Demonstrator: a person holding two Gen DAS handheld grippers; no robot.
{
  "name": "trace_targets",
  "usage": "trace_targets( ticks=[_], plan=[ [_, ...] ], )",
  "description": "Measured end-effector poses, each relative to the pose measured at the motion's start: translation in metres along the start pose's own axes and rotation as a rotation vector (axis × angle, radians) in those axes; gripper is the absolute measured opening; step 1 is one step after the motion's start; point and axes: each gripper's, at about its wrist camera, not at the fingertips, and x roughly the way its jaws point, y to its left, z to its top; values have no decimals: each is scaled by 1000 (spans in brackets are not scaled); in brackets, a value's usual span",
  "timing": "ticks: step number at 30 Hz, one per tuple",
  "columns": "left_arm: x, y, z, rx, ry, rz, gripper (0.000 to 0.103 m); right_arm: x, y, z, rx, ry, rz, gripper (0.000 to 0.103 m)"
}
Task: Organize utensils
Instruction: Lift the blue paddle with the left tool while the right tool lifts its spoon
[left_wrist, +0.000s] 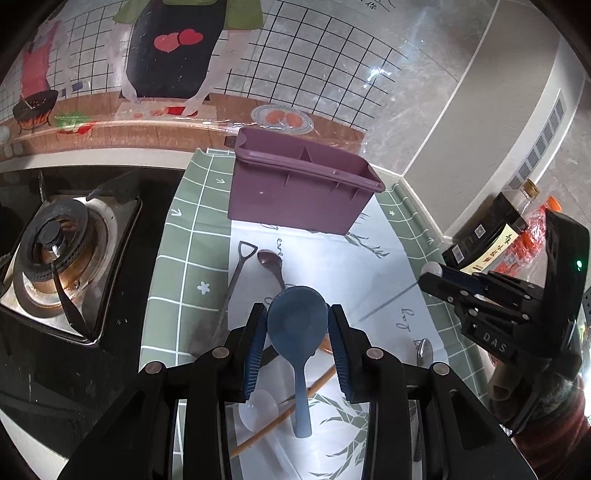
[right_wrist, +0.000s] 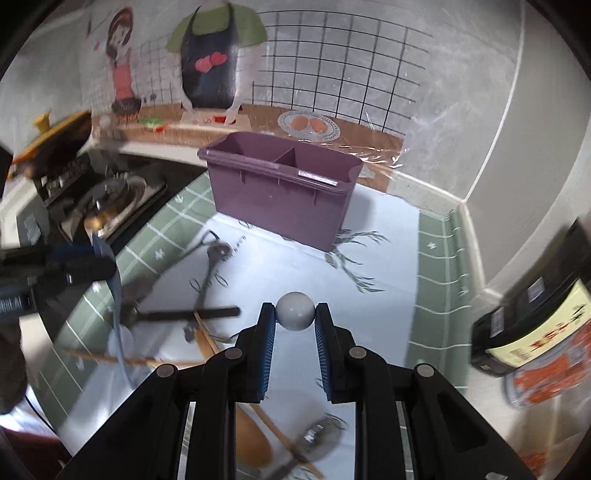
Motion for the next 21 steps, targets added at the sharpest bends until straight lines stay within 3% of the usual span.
trace_targets(
  ticks=[4,7,17,21],
  plan=[
    [2,5,-2,-9,8,4,35,8,2,2,84,-29,55,20],
    [4,9,-2,-16,16,11,35,10,8,6,80,-31,64,20],
    [2,23,-2,-44,21,2,35,-31,2,3,-130,32,-72,20],
    [-8,16,7,-21,-13,-7,35,-56,-1,10,-136,-32,-110,20]
  ],
)
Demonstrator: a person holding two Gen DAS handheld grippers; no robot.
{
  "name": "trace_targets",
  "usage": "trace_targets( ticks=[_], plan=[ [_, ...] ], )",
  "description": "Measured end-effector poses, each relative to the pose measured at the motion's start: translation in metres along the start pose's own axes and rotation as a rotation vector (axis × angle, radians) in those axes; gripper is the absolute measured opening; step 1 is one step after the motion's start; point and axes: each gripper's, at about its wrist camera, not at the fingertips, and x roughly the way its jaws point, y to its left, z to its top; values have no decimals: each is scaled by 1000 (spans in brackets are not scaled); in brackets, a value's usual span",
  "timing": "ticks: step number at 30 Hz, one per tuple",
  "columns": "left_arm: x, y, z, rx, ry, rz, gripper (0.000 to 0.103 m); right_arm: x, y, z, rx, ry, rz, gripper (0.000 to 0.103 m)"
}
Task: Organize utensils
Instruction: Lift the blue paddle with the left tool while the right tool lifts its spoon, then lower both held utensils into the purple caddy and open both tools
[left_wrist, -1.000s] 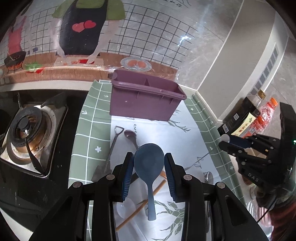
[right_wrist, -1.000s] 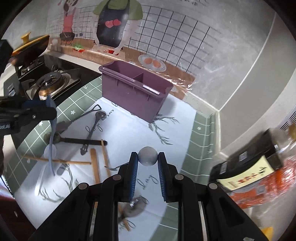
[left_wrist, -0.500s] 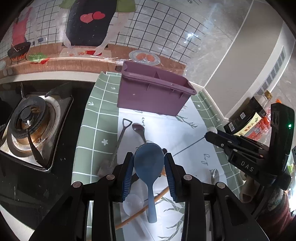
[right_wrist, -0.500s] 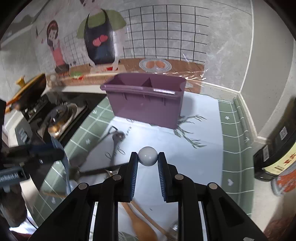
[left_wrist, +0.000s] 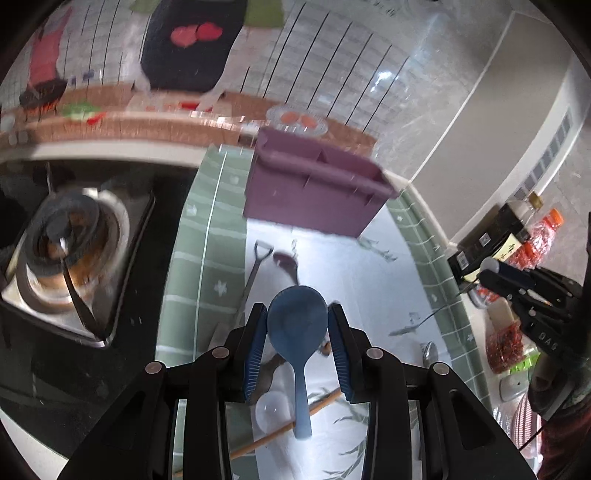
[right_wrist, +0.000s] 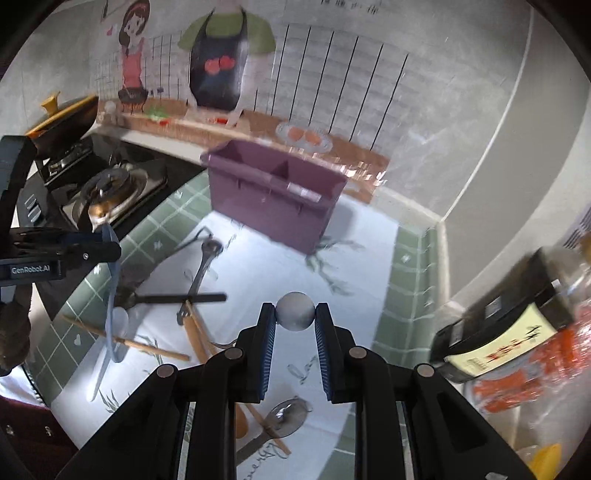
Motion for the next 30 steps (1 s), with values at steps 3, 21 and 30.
trace_targets(
  ticks=[3,21,30],
  plan=[
    [-22,-15,23,34,-53,-22,35,-28,-7,18,17,-83,-21,20],
    [-58,-77,213,201,-447,-64,35,-35,-29,176,-36,-249,-196,20],
    [53,-37,219,153,-328,-22,35,91,-23,164,-15,-56,-151,20]
  ],
)
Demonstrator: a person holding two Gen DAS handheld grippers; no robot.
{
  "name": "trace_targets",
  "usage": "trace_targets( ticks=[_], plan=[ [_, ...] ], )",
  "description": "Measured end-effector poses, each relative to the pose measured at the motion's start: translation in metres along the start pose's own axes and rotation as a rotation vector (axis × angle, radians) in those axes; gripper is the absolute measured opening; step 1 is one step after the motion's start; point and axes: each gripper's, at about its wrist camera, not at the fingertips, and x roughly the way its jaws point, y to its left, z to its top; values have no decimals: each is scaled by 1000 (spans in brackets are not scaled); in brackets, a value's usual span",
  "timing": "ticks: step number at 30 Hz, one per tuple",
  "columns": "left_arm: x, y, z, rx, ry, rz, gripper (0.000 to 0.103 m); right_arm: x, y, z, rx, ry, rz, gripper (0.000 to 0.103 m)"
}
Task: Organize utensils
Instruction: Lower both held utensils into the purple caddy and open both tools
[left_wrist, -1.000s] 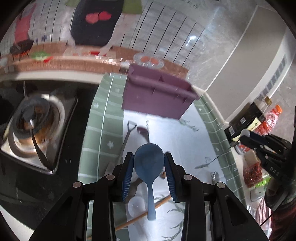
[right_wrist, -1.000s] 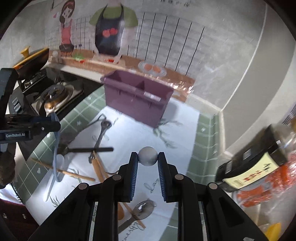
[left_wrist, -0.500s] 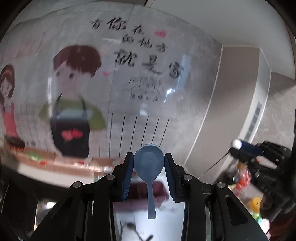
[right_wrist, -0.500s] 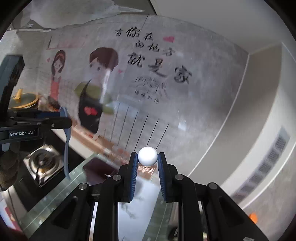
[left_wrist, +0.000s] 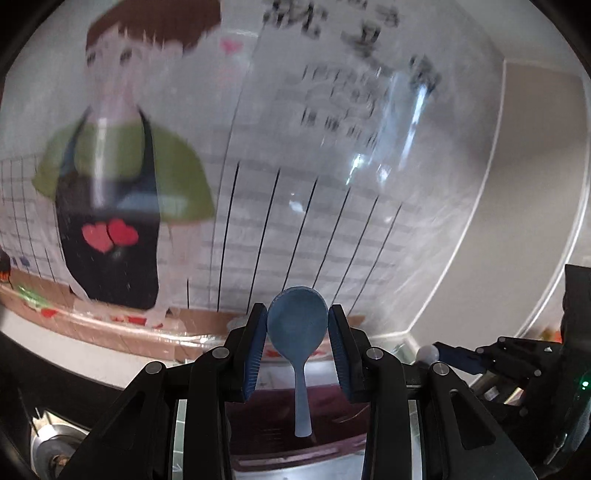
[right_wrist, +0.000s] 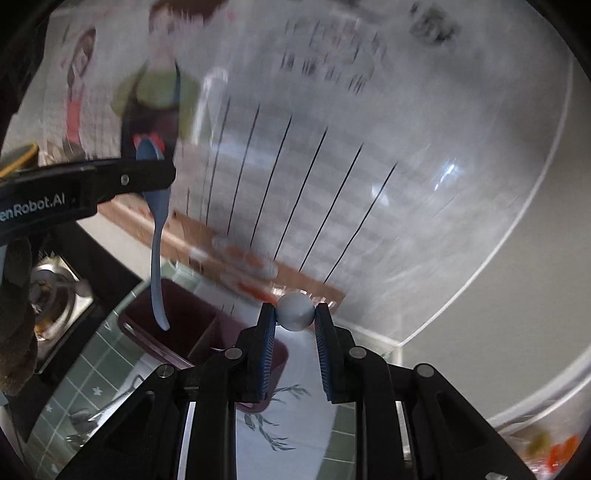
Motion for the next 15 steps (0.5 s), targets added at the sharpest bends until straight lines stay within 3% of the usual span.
trace_targets(
  ticks=[5,15],
  plan=[
    [33,3,-28,24,64,24,35,48,12,-17,1,95,30,20],
    [68,13,-55,16,162,76,35,81,20,-37,1,168,55,20]
  ],
)
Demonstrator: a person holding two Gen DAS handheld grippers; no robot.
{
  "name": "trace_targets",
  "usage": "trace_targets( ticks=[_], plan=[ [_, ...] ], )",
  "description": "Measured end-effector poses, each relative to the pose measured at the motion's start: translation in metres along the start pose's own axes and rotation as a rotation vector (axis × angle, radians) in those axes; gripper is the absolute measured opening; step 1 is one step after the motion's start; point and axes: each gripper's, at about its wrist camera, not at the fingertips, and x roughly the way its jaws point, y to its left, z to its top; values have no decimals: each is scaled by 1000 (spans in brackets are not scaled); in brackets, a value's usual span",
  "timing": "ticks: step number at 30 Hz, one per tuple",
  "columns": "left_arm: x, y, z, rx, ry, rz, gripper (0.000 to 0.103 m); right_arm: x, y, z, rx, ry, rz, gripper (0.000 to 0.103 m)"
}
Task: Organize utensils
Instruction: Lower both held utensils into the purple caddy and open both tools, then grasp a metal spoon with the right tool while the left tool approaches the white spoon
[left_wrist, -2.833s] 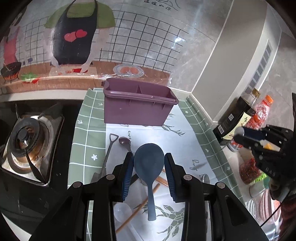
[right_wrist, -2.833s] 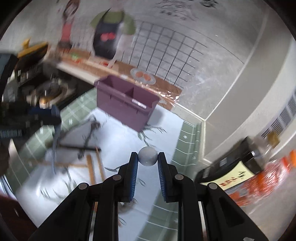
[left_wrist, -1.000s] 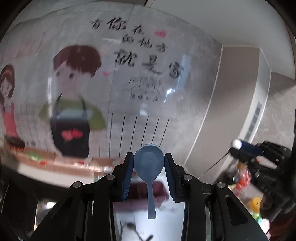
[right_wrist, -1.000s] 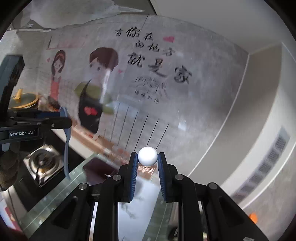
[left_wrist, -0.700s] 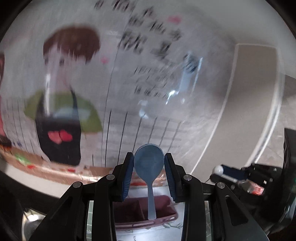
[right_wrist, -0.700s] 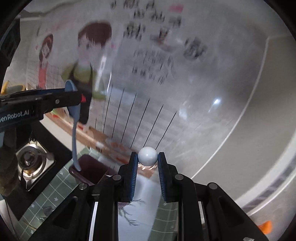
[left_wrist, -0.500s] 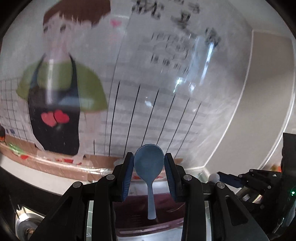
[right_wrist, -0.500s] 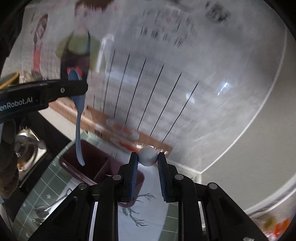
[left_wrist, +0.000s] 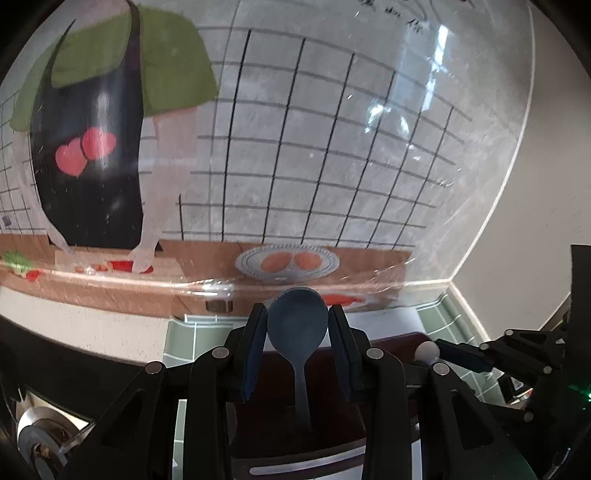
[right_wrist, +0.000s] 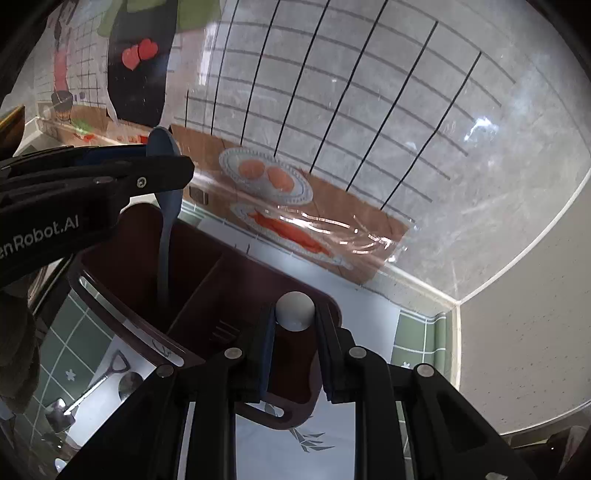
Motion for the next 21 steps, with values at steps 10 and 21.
trace_targets(
  ticks=[10,21],
  plan=[
    [-4,15,-2,-30,23,-11,51,-25,-15,-1,91,-69,40,51],
    [-109,14,-25,-24,-35,25,54,-122,-42,-60,263,-217,39,76]
  ],
)
